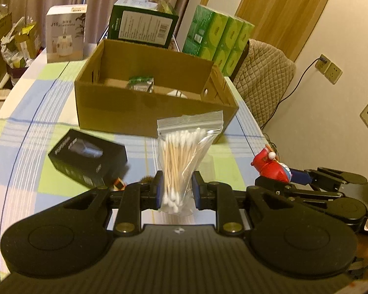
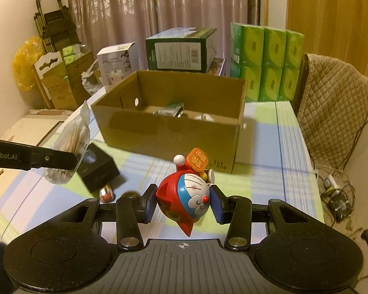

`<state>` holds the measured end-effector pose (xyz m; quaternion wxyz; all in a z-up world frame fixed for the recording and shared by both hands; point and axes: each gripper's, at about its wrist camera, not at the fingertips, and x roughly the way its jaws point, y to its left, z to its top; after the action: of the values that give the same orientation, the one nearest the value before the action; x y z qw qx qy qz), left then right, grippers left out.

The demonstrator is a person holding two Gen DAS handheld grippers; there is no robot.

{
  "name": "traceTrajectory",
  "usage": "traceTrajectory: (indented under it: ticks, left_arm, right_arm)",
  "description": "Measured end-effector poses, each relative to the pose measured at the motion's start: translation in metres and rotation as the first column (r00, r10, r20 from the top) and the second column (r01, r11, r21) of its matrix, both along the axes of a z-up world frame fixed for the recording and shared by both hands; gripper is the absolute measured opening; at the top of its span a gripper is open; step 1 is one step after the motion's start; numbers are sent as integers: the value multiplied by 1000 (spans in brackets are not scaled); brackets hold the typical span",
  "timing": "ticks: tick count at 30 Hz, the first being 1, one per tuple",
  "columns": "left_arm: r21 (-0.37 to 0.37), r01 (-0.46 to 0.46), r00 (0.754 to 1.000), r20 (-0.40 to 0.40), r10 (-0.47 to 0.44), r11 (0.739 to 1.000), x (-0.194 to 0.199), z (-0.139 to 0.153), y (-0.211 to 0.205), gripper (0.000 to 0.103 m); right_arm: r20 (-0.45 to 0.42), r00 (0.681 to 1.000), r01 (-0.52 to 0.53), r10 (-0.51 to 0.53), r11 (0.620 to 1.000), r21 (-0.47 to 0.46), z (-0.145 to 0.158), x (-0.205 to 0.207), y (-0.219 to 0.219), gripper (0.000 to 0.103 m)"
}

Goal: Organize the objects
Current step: 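Carry the swab bag and Doraemon figure over the cardboard box, opening the left tool, then lower the Doraemon figure into the cardboard box and open the right tool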

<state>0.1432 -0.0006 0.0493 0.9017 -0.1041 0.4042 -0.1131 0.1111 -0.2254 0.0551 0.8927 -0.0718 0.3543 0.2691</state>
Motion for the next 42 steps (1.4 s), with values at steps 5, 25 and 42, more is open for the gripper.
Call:
traceTrajectory:
  ticks: [5,25,42]
  left_arm:
    - [6,11,1000,12,-11,1000,29,8,5,19]
    - [38,-15,1000,11,14,999,183,24,33,20]
    - [68,-59,998,-19,60,996,220,-11,44,34]
  right_arm:
    - [20,1000,-16,16,1000,-14,8,29,13,42]
    - [-55,998,32,-30,999,25,11,184,62,42]
    - [-101,993,60,-57,998,31,-16,206,58,42]
